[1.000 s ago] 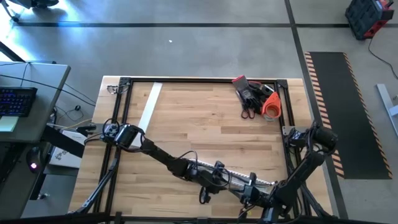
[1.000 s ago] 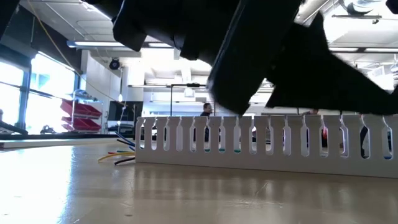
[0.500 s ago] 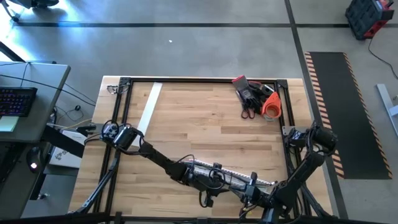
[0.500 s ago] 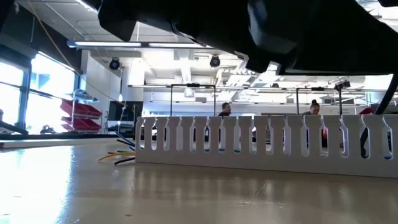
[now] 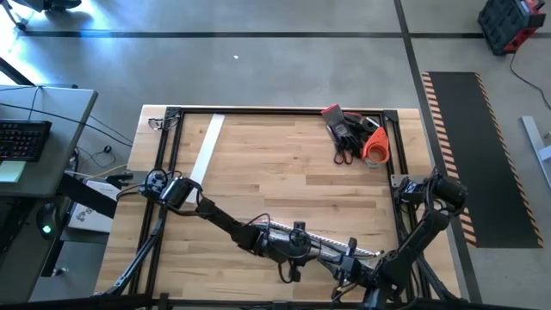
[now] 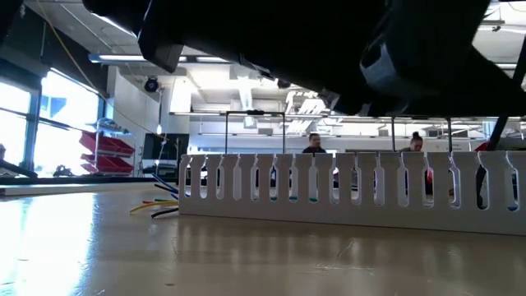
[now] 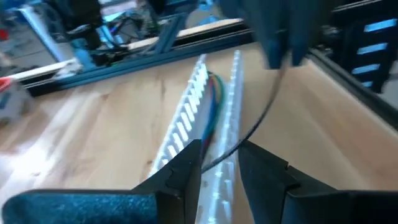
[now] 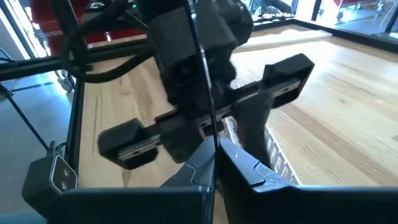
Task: Ziptie cables
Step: Put the colored ziptied cable into the white cable duct
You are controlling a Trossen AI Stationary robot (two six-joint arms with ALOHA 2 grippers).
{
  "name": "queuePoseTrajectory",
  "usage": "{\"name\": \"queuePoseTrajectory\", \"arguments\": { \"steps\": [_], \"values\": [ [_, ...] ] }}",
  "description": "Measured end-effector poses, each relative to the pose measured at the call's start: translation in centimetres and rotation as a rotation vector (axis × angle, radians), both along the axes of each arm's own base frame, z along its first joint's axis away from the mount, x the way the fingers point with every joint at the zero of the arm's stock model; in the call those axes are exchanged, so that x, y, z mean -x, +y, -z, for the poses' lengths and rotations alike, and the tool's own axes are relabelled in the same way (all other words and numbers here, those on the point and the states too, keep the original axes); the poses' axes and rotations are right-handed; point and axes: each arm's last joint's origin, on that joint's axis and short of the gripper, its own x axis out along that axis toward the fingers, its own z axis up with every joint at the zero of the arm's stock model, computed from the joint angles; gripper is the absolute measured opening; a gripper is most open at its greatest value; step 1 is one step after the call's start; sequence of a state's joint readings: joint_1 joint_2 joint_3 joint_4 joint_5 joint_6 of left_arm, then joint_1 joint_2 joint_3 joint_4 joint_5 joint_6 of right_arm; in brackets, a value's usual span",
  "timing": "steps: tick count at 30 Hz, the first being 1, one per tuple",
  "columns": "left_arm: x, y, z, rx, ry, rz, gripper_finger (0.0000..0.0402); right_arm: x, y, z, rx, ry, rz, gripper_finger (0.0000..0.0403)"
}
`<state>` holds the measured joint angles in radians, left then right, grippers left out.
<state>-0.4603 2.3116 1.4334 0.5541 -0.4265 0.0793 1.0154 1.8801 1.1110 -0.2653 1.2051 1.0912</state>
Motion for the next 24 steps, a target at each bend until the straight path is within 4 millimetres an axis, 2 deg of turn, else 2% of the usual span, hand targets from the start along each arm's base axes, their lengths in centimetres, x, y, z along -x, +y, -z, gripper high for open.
{"name": "queuePoseTrajectory", "arguments": {
  "steps": [8,17,24],
  "values": [
    [-0.05,0.01,-0.18,0.002,-0.02,-0.018,0.0068,0.03,0.02,0.0,0.001,-0.001,0.0,0.0],
    [-0.03,-0.19,-0.15,-0.042,-0.013,0.069,0.0004,0.11,0.09,0.01,-0.002,0.002,-0.006,0.0],
    [-0.19,-0.03,-0.12,-0.054,-0.006,0.155,0.0,0.2,0.16,0.02,-0.004,0.006,-0.011,0.0]
  ]
}}
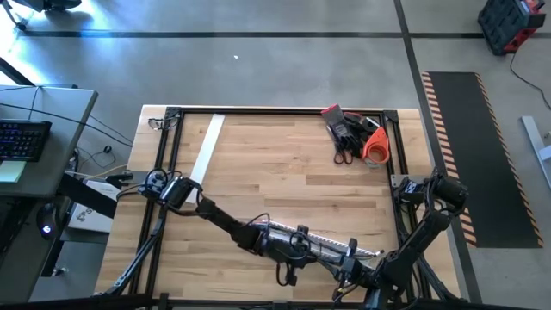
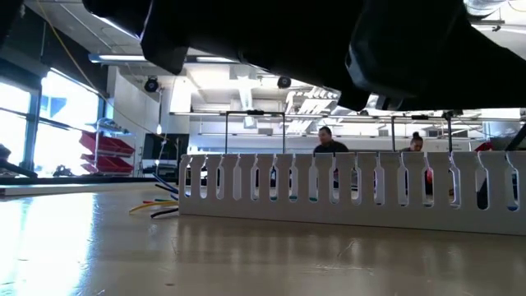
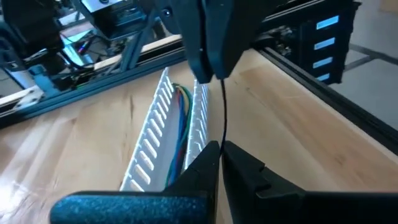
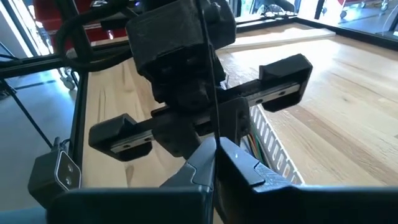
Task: Ziptie cables
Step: Put the colored ziptied cable into the white cable duct
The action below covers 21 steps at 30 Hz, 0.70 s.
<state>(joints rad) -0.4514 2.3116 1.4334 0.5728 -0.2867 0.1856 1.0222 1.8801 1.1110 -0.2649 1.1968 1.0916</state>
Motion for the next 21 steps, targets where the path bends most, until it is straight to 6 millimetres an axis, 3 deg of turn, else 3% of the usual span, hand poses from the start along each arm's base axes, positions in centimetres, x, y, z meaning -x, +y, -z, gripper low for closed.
{"name": "queuePoseTrajectory", "arguments": {
  "steps": [6,21],
  "values": [
    [-0.5,1.1,0.2,0.062,0.037,0.083,0.0,0.0,0.0,0.0,-0.001,0.003,-0.002,0.0],
    [-0.7,2.4,1.0,0.109,0.147,0.065,0.0,0.0,0.0,0.0,0.0,0.004,-0.002,0.0]
  ]
}}
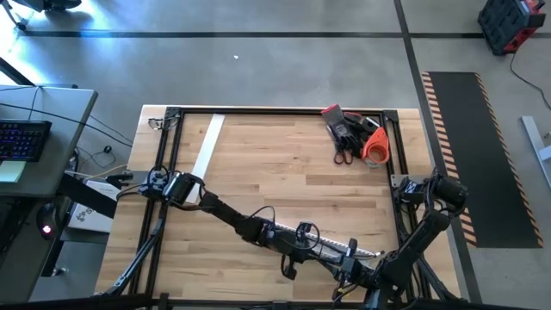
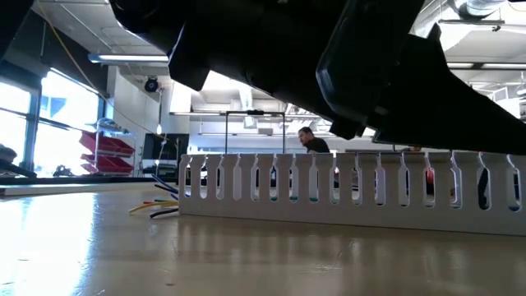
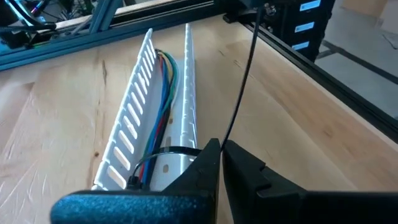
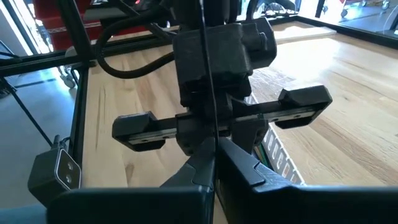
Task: Ziptie cables
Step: Put the colored ziptied cable into the white cable duct
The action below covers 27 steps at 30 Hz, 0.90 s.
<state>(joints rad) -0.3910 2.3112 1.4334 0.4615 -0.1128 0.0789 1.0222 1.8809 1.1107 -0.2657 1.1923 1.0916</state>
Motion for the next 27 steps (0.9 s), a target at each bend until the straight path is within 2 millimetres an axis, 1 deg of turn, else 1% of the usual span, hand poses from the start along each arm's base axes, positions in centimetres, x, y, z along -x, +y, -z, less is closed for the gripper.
{"name": "queuePoseTrajectory", "arguments": {
  "steps": [7,15,23,27],
  "values": [
    [-0.2,0.9,0.3,0.039,0.06,-0.048,0.0,0.0,0.0,0.0,-0.005,0.008,-0.005,0.0],
    [-0.2,1.1,0.4,0.027,0.06,-0.123,0.0,0.0,0.0,0.0,-0.006,0.011,-0.007,0.0],
    [-0.2,1.2,0.3,0.123,0.074,-0.177,0.0,0.0,0.0,0.0,0.017,-0.005,0.0,0.0],
    [-0.2,1.1,0.2,0.156,0.075,-0.188,0.0,-0.2,0.2,-0.5,0.028,-0.021,0.006,0.0]
  ]
}}
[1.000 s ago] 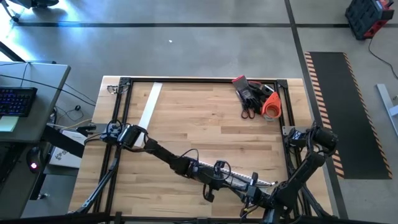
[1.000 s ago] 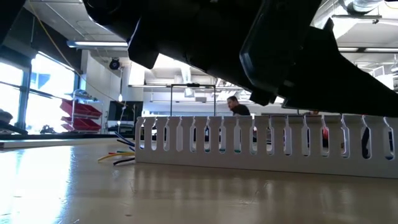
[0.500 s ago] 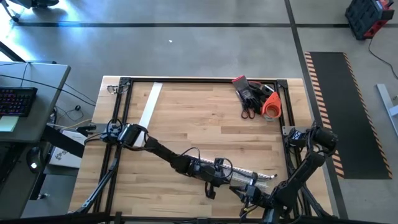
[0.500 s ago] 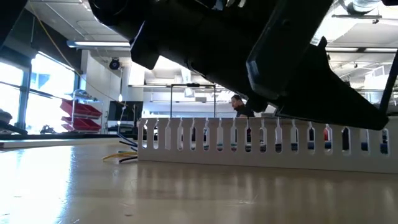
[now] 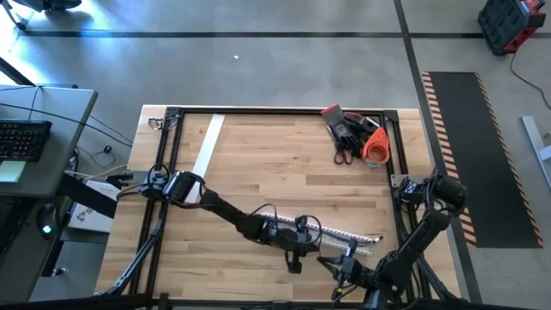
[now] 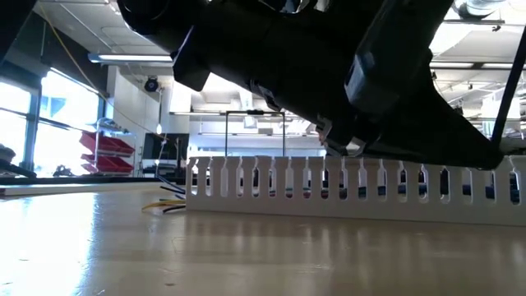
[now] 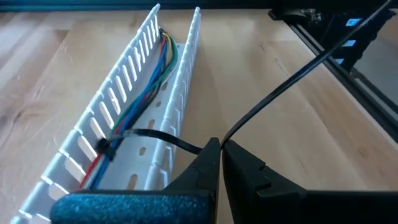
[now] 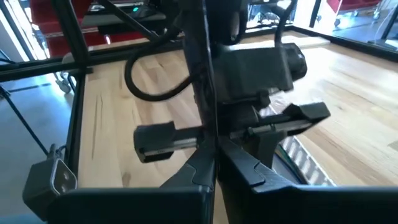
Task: Ziptie cables
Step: Put the colored ziptied cable into the white cable duct
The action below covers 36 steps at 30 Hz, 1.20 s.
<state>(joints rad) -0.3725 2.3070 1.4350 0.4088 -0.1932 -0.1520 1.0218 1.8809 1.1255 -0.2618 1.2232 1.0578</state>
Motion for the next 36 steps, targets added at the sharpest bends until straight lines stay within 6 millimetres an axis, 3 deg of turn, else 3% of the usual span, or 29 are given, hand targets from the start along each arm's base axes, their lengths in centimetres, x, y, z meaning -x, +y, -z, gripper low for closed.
{"name": "queuePoseTrajectory", "arguments": {
  "steps": [7,13,18,26,36],
  "values": [
    [0.1,-0.1,-0.4,-0.016,0.034,0.04,0.0035,-0.1,0.2,-0.3,0.023,0.006,-0.01,0.0],
    [1.1,0.4,-2.1,-0.064,0.142,0.032,0.009,-0.1,0.2,-0.4,0.028,0.006,-0.012,0.0],
    [1.7,0.7,-4.1,-0.116,0.155,0.039,0.0105,-0.1,0.2,-0.4,0.028,0.007,-0.012,0.0],
    [0.8,1.8,-4.8,-0.119,0.066,0.035,0.0072,-0.2,0.2,-0.4,0.034,0.01,-0.015,0.0],
    [-0.8,3.3,-2.6,-0.012,0.013,0.116,0.0003,-0.2,0.2,-0.4,0.037,0.011,-0.016,0.0]
  ]
}}
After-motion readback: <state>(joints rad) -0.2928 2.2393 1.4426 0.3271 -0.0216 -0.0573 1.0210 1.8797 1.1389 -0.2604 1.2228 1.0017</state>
